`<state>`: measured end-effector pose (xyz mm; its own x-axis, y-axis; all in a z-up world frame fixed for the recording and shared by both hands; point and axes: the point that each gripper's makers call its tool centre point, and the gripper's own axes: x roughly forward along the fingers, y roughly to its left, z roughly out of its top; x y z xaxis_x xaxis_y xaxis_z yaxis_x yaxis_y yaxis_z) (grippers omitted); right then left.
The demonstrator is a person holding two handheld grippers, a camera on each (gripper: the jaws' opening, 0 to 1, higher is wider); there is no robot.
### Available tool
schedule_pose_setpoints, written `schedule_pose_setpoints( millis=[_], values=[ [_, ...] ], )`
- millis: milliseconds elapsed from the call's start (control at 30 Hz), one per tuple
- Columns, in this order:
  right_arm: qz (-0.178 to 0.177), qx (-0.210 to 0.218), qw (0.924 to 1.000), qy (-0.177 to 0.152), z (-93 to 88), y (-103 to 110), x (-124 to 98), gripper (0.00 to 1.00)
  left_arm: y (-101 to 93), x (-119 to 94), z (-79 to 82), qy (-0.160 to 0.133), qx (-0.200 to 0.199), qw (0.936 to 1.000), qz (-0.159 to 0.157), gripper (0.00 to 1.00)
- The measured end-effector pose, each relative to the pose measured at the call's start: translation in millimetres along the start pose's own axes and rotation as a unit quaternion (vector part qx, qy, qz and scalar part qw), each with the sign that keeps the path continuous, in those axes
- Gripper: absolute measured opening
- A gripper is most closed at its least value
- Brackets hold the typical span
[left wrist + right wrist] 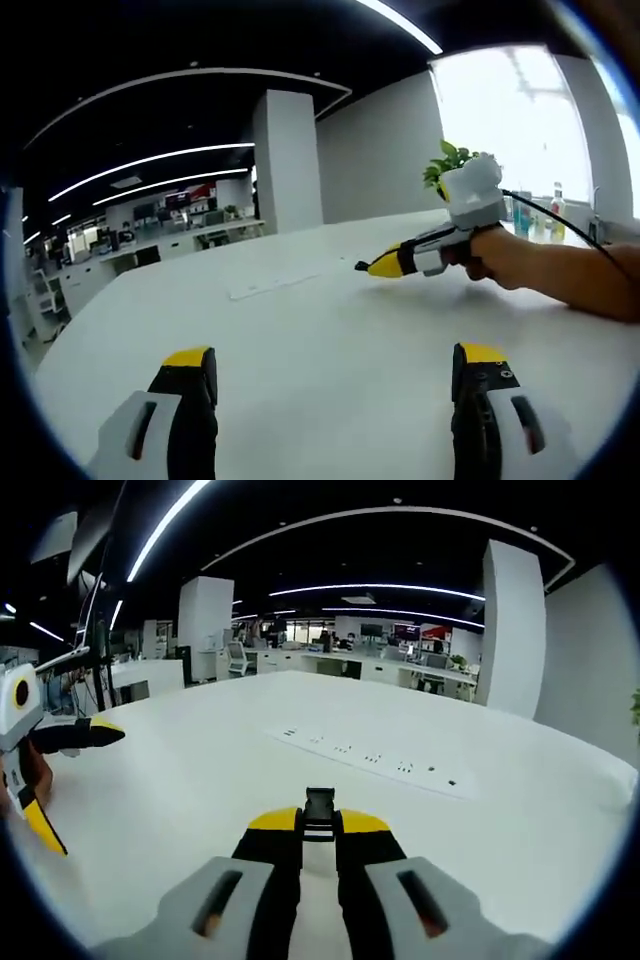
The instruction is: Snap the two parts of the plastic buckle together until the buckle closes and remains connected.
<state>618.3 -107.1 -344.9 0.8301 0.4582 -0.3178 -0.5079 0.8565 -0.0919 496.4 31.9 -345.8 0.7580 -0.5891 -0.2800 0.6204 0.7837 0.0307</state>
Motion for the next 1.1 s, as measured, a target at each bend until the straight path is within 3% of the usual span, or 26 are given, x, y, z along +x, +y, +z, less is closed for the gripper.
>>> schedule_pose_setpoints(
  millis=[233,533,867,1100],
  values=[
    [0.002,0.013,0.9999,0.006,-1.7,-3,10,0.1,8.3,-5,4.3,-0.013,0.002,0.9999,0.009,0.99],
    [0.005,0.01,0.9998,0.018,-6.2,-5,12,0.1,-3.2,-5,2.7,-0.007,0.004,1.0,-0.003,0.99],
    [0.006,0.005,0.9997,0.021,5.6,-7,47,0.1,-6.1,-6,6.8,-0.013,0.003,0.9999,-0.005,0.99],
    [0.007,0.008,0.9992,0.038,0.0,-9,51,0.1,-4.9,-5,12.3,-0.018,0.007,0.9998,-0.005,0.99]
  ],
)
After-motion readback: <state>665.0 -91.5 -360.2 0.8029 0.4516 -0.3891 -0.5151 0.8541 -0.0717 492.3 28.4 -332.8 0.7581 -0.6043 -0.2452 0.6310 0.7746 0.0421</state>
